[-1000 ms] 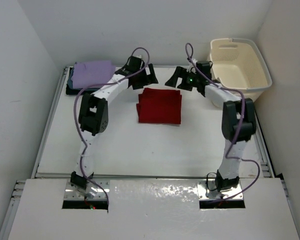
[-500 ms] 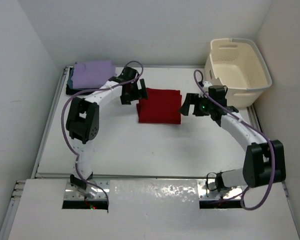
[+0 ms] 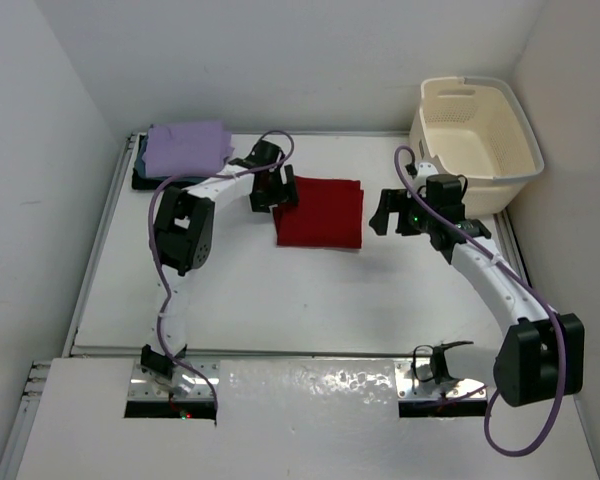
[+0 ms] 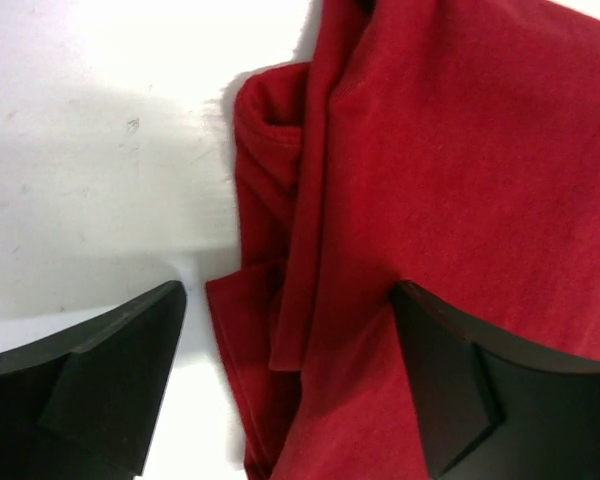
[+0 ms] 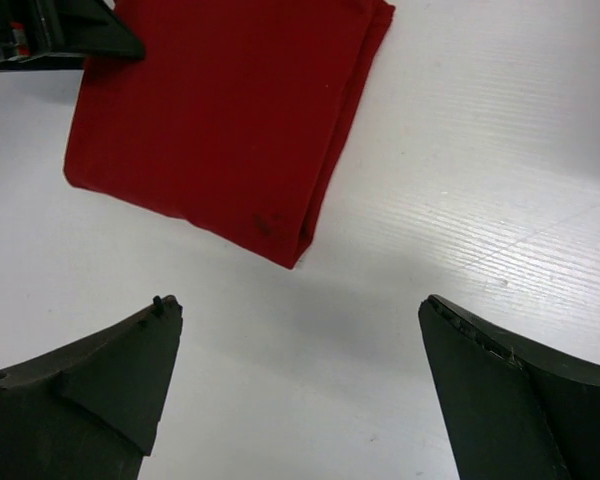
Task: Fold and stack the t-shirts
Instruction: Put the neatly folded tshirt into the corner of the board with the left arm
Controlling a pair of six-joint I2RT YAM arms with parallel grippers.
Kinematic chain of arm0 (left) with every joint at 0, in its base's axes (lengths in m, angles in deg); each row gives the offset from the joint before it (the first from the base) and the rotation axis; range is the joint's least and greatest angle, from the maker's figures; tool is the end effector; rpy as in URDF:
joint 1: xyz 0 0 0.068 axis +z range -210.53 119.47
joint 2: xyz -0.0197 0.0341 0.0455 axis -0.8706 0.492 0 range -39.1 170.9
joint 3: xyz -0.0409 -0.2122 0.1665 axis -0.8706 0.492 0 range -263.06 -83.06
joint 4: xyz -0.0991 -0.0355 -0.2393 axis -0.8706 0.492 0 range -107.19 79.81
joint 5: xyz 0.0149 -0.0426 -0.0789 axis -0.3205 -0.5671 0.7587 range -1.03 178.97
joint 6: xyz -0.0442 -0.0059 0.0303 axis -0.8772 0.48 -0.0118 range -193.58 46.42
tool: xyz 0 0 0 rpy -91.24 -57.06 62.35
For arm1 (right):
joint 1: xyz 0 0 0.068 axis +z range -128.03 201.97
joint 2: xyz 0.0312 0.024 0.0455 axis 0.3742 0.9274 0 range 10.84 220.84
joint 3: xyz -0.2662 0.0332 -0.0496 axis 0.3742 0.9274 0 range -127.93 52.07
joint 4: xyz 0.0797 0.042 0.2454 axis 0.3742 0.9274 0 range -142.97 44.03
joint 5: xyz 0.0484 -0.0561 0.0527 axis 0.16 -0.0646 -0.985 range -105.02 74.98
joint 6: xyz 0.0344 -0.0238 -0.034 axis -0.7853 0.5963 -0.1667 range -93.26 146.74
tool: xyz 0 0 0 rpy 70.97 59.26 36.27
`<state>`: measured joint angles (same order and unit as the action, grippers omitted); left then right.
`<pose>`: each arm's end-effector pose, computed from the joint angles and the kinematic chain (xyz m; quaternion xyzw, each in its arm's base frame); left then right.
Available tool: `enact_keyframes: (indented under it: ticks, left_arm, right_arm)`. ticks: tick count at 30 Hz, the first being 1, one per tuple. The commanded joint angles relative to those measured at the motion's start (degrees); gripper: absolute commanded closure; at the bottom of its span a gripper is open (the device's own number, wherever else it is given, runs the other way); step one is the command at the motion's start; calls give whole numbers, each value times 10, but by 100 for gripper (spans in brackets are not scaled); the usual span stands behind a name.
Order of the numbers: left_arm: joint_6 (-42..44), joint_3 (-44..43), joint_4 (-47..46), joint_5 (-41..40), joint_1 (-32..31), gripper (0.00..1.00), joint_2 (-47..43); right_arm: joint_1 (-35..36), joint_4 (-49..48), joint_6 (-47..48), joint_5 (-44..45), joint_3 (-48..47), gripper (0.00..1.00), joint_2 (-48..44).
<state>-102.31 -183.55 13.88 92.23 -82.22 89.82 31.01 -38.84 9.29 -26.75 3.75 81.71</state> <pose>0.4503 -0.1813 0.1606 -0.0517 0.9630 -0.1369 0.2261 0.2655 0.0495 0.2594 0.0196 0.8900 0.1911 0.4135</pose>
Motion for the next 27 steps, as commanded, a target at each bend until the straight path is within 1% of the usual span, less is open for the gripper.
enact_keyframes:
  ticks: [1, 4, 5, 7, 8, 10, 11, 13, 14, 15, 17, 20, 23, 24, 26, 27]
  left_arm:
    - [1, 20, -19, 24, -7, 19, 5]
    - [-1, 21, -26, 29, -23, 29, 13]
    - [-2, 17, -32, 36, -27, 36, 21]
    - [-2, 10, -34, 47, -29, 40, 31]
    - [-3, 2, -39, 53, -31, 50, 36]
    - [1, -6, -41, 60, -34, 61, 50]
    - [4, -15, -40, 60, -35, 70, 55]
    - [14, -22, -42, 60, -37, 80, 57]
    - [19, -26, -48, 65, -38, 93, 56]
    - [28, -30, -52, 67, -38, 100, 55]
    - [46, -35, -63, 68, -37, 100, 44]
    - [96, -36, -74, 45, -34, 100, 9]
    - [165, -30, -87, 42, -20, 100, -32]
    - [203, -31, -87, 49, -16, 100, -40]
    - [238, -44, -65, 44, 2, 100, -61]
    - [275, -49, -57, 42, 7, 100, -67]
  right_arm:
    - [-2, -1, 16, 25, 3, 1, -13]
    - [-2, -1, 18, 33, 3, 1, -13]
    - [-2, 0, 19, 35, 3, 1, -13]
    - [-2, 2, 21, 42, 3, 1, -13]
    - [-2, 3, 22, 44, 3, 1, -13]
    - [-2, 5, 22, 50, 4, 1, -13]
    - [-2, 5, 22, 55, 5, 1, -13]
    - [-2, 8, 25, 57, 5, 1, -13]
    - [-2, 9, 25, 62, 5, 1, -13]
    - [-2, 11, 27, 64, 5, 1, -13]
    - [-2, 12, 29, 73, 5, 1, -13]
    - [-2, 19, 36, 82, 4, 1, -15]
    - [-2, 20, 40, 93, 8, 1, -20]
    - [-2, 20, 42, 95, 9, 1, -21]
    - [-1, 20, 44, 99, 9, 1, -24]
    - [-2, 22, 46, 101, 10, 1, -25]
